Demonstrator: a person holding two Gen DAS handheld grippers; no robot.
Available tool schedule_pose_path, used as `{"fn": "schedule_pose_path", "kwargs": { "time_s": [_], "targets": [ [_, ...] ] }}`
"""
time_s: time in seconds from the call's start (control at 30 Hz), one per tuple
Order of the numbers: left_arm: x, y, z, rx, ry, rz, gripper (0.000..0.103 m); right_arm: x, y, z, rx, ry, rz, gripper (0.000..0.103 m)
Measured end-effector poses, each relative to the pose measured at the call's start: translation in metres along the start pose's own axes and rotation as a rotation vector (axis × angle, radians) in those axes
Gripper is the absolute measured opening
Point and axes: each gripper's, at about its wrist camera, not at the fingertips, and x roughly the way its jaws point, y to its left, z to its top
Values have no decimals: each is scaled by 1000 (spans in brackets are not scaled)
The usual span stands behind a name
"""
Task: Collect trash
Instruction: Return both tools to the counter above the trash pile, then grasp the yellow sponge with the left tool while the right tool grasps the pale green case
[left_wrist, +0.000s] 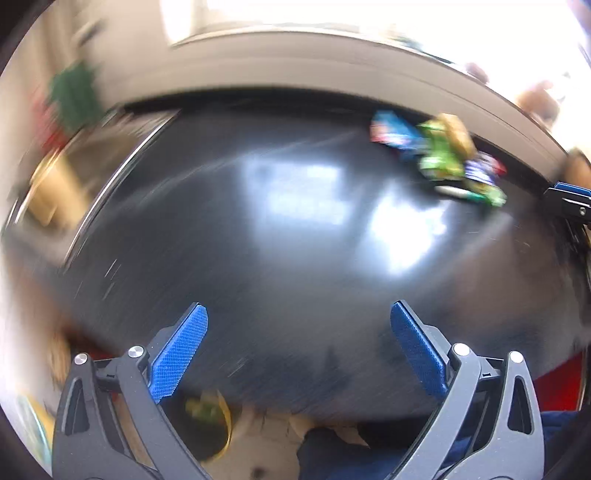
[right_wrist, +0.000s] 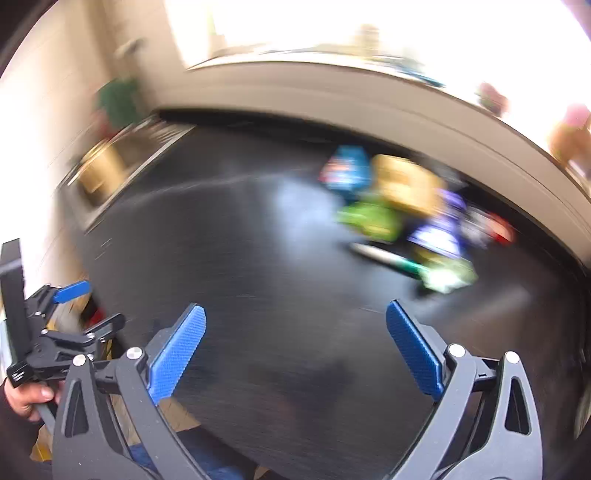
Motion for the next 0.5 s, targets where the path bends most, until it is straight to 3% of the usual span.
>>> {"fn": "schedule_pose_path", "kwargs": {
  "time_s": [0.23,0.33,0.5],
  "targets": [
    [8,-110,53,168,-8,-136,96,-37,-106,-41,191,-58,-84,95],
    [13,-140,65,212,-10,-155,96,-41,-122,-48,204,-61,-82,95],
    [24,-156,81,245,3,-151,96,-33,-127,-46,206,-44,-65,95]
  ]
}}
